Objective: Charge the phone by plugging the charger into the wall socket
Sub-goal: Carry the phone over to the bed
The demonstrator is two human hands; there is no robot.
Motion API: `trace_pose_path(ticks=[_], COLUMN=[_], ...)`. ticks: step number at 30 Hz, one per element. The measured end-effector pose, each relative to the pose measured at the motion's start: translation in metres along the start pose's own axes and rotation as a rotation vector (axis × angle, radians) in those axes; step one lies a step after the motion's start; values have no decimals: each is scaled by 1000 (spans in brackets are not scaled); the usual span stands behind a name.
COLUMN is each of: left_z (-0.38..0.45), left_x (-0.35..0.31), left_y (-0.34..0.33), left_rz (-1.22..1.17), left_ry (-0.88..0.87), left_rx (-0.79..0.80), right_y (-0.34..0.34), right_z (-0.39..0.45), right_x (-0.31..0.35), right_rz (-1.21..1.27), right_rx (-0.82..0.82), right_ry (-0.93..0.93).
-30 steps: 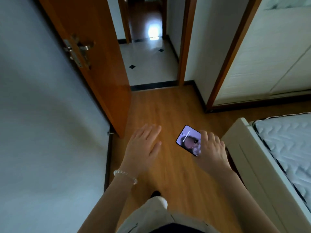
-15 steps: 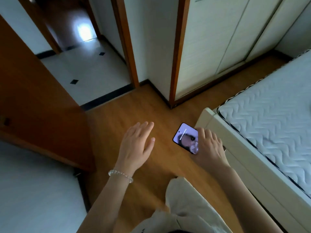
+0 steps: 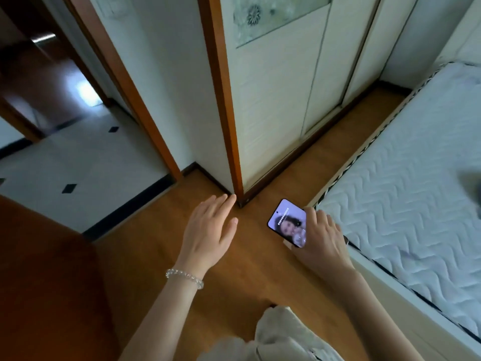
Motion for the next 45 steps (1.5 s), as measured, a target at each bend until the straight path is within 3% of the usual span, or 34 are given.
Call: trace_pose_path(ticks=[16,25,32,40,45], left_z=[252,420,491,562,627], left_x=[-61,-80,-116,-180,-253], left_y=[-40,-25,-49,-88,-113], left_rz=[-22,-11,-28,-24,1], left_ry=[-300,-534,-651,-717,-758], left_rx=[93,93,157,214,221], right_y=[-3,5,13,18,26], right_z=[179,301,343,392,435], right_x=[-95,-113,-142,-226,-308], right_rz=[-72,-31,-48,-37,3], right_rx=[16,-101,-116,-129,-151], right_ry=[-257,-450,-574,-674,-698])
Point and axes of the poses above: each hand's wrist, its own z-axis towards the middle knuckle, its own y-axis out of the back of the hand, x = y × z, the point moved 6 cm from there along z, towards the middle knuckle, and after that the axes turned 10 degrees about y, right-handed, at the moved point
